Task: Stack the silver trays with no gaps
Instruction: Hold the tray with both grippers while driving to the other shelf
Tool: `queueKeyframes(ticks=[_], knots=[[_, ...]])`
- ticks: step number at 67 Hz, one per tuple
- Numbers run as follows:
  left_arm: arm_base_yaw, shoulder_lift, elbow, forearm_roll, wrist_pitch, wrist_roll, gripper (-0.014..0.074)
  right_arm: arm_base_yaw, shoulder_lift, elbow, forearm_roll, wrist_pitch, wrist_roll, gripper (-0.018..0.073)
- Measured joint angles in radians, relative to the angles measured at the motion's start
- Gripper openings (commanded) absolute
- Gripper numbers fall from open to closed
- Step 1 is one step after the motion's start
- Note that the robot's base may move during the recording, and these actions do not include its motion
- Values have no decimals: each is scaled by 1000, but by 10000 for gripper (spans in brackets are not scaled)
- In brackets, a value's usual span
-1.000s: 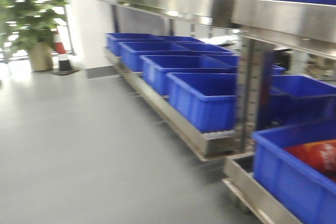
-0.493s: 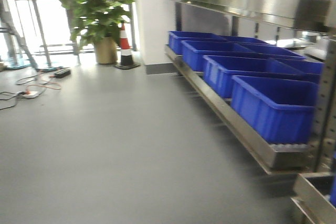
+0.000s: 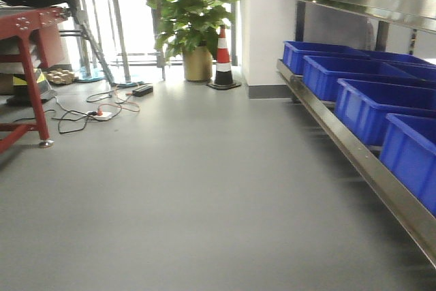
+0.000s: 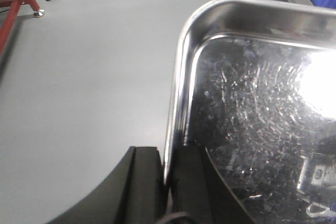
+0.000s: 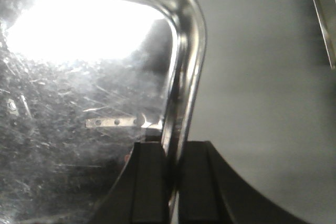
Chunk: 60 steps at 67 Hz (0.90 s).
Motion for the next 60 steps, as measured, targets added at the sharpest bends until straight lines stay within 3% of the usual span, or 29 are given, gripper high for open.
queueKeyframes(ticks=[60], knots=[[0,0,0,2,-18,0,-17,0,0,0,0,8,0,-6]])
